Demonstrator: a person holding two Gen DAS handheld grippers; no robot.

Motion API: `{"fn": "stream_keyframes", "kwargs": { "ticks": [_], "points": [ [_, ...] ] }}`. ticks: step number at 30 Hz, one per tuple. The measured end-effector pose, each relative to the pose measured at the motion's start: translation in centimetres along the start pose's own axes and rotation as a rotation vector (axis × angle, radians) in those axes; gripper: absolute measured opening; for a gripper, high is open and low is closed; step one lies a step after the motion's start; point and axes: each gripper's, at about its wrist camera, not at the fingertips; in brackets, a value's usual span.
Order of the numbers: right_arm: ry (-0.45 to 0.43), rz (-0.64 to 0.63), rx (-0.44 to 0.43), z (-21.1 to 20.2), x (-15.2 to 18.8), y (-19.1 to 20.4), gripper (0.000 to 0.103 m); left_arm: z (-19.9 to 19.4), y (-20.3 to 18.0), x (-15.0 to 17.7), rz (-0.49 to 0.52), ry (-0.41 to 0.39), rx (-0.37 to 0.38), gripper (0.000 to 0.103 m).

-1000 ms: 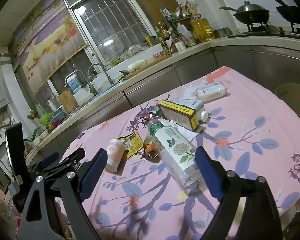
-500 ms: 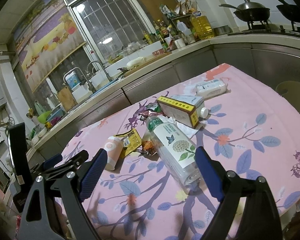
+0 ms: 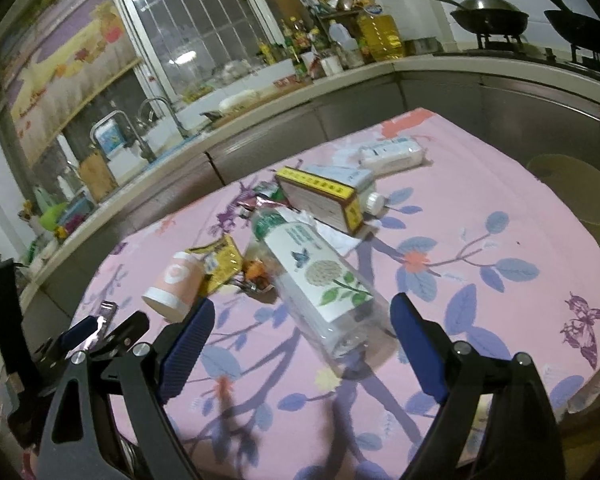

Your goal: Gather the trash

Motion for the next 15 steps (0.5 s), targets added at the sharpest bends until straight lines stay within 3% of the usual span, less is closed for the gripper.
{"fn": "stream_keyframes", "kwargs": {
  "ticks": [10,15],
  "points": [
    [0.045,0.001,0.075,0.9,0.5,-0.2,0.086,2.5,-0.2,2.7,0.012,0.112,0.001,0.097],
    [0.050,0.003,0.080,1.1,0.4,-0.1,0.086,2.9,-0.1,3.1,-0.002,0.127,-0.009,0.097]
  ]
}}
Point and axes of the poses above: each gripper's, at about its wrist camera, not at the fingertips, and z roughly the way its jaws point, y to its left, x to its underside, and after that the axes turned 1 degree about -x, right-handed
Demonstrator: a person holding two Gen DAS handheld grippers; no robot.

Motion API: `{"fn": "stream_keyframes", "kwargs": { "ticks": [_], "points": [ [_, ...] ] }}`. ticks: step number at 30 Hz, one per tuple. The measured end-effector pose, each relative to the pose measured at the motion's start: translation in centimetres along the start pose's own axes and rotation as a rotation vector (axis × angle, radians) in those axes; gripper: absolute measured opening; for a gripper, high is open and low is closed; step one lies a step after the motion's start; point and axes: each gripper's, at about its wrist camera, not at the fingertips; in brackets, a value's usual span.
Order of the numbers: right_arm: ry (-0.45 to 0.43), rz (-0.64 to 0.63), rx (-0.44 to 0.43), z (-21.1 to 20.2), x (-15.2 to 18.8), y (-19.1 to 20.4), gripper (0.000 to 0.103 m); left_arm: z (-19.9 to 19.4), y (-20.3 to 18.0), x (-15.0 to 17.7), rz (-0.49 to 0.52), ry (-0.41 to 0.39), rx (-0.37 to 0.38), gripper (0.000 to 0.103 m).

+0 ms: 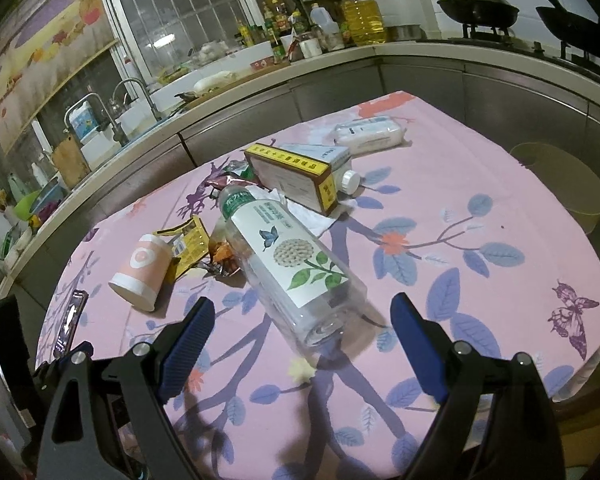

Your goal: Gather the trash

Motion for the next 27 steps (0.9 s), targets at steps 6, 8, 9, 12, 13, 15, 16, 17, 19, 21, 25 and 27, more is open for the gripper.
{"fn": "stream_keyframes", "kwargs": {
  "ticks": [6,8,9,12,13,15,16,17,19,21,25,27],
  "points": [
    [-0.002,0.001,-0.003,-0.3,-0.1,0.2,0.086,-0.3,1.0,1.0,-0.056,0.048,0.023,0.097],
    [-0.011,-0.006,0.000,-0.8,-0.3,0.4,0.086,-1.0,1.8,1.5,-0.097,0.048,0.032,0.097],
    [-0.014,-0.009,0.001,-0.9,-0.3,0.4,0.086,-1.4,2.2,1.7,-0.121,0.044,0.034,0.097],
    [-0.022,-0.017,0.002,-1.7,-0.3,0.6,0.086,-3.0,3.3,2.6,-0.192,0.009,0.090,0.097],
    [-0.024,-0.018,0.002,-1.8,-0.3,0.6,0.086,-3.4,3.3,2.8,-0.198,-0.002,0.092,0.097],
    [-0.023,-0.011,0.007,-2.2,-0.4,0.5,0.086,-4.2,3.2,2.9,-0.200,-0.037,0.106,0.097],
    [-0.018,-0.005,0.014,-2.3,-0.3,0.4,0.086,-4.3,3.0,2.8,-0.187,-0.043,0.146,0.097],
    [-0.014,-0.001,0.019,-2.4,-0.3,0.4,0.086,-4.2,2.6,2.8,-0.168,-0.030,0.178,0.097],
    [-0.009,0.011,0.027,-2.7,-0.1,0.2,0.086,-4.1,1.7,2.7,-0.128,0.001,0.201,0.097],
    [-0.010,0.024,0.030,-3.2,0.1,0.0,0.086,-4.3,1.2,2.3,-0.096,-0.017,0.192,0.097],
    [-0.007,0.044,0.035,-3.9,0.6,-0.5,0.086,-6.3,1.1,0.5,-0.067,-0.158,0.122,0.097],
    [-0.003,0.045,0.039,-4.0,0.8,-0.6,0.086,-7.0,1.3,-0.7,-0.079,-0.187,0.100,0.097]
  ]
}}
Point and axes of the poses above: each gripper's, at about its wrist camera, not at the fingertips, and z roughly the way its jaws point, y to its left, x to its underside, and after that the axes turned 1 degree about -x, right-handed
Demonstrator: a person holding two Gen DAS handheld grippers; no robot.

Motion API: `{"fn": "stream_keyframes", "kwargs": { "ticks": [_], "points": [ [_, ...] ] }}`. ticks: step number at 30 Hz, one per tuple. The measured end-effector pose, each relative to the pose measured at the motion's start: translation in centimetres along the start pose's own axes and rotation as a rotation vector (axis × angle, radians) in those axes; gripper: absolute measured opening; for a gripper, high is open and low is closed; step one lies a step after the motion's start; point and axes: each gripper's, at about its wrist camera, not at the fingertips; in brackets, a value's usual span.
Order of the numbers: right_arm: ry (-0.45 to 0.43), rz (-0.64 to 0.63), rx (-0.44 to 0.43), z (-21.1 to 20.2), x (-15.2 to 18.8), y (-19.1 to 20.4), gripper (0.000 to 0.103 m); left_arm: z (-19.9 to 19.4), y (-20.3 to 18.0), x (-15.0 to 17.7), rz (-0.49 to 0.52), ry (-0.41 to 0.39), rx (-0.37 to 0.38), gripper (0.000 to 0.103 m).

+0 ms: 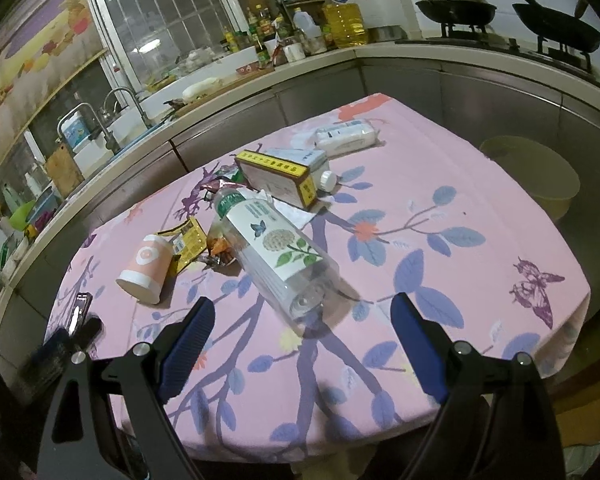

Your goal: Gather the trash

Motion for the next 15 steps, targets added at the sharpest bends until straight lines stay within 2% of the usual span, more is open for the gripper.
{"fn": "stream_keyframes", "kwargs": {
  "ticks": [2,6,11,15],
  "points": [
    [0.007,-0.002,-0.010,0.0,0.3,0.2,0.086,-0.1,0.1,-1.3,-0.002,-0.006,-0.001,0.097],
    [0.020,-0.042,-0.031,-0.2,1.2,1.2,0.086,0.3,0.0,-3.0,0.044,-0.010,-0.051,0.097],
    [0.016,-0.065,-0.087,-0.5,1.8,1.9,0.086,0.6,0.9,-4.2,0.033,-0.030,-0.080,0.097],
    [-0.006,-0.067,-0.133,-1.1,2.0,2.2,0.087,0.9,1.2,-4.5,0.061,-0.048,-0.142,0.097]
  ]
}}
Point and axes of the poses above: each gripper's, at about its wrist camera, not at the fingertips, and z roughly the way its jaws point, y to its left, x to its underside, and after that the axes turned 1 degree about -x, right-handed
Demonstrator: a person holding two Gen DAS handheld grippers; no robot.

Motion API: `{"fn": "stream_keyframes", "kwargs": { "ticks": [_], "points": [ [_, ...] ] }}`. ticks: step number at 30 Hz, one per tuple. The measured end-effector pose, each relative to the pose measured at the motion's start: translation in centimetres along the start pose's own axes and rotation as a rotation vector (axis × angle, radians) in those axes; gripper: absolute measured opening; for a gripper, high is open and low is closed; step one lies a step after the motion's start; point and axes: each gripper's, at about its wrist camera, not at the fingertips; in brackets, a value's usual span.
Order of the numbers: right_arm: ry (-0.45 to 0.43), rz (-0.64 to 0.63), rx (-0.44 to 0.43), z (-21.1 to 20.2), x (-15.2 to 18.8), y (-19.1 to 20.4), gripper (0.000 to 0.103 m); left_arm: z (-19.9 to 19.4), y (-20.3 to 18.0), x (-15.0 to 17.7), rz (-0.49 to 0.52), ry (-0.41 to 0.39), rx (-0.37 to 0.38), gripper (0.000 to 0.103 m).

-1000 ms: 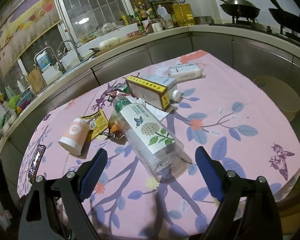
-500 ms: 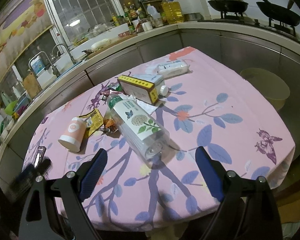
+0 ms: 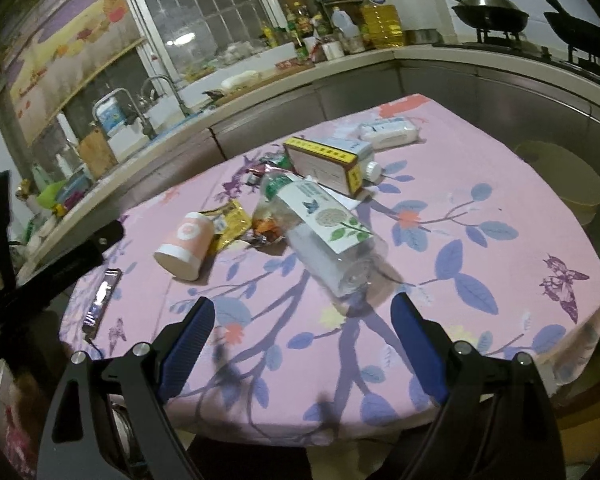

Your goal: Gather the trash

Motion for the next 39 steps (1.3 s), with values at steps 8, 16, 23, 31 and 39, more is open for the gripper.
{"fn": "stream_keyframes", "kwargs": {
  "ticks": [8,16,23,31,39],
  "points": [
    [-0.037,0.018,-0.048,-1.1,0.2,0.4,0.092,0.7,0.4,-0.2,0.020,0.005,-0.038,0.097],
    [-0.020,0.001,-0.098,-0.9,0.3,1.0,0.093,0.8,0.2,-0.3,0.021,0.005,-0.027,0.097],
    [-0.010,0.004,-0.087,-0.8,0.3,1.1,0.093,1.1,0.0,-0.2,0.015,0.020,-0.027,0.097],
    [-0.018,0.006,-0.049,-0.8,-0.2,0.2,0.093,1.8,0.1,0.3,0.017,0.046,-0.037,0.097],
    [-0.002,0.005,-0.029,-0.3,-0.5,-0.5,0.093,2.3,0.4,0.6,0.013,0.065,-0.044,0.097]
  ]
}}
Point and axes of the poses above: each gripper's, at about its wrist camera, not at the fingertips, and z roughly the way its jaws point, y to its left, x to its underside, and after that the axes turned 1 degree about -x, right-handed
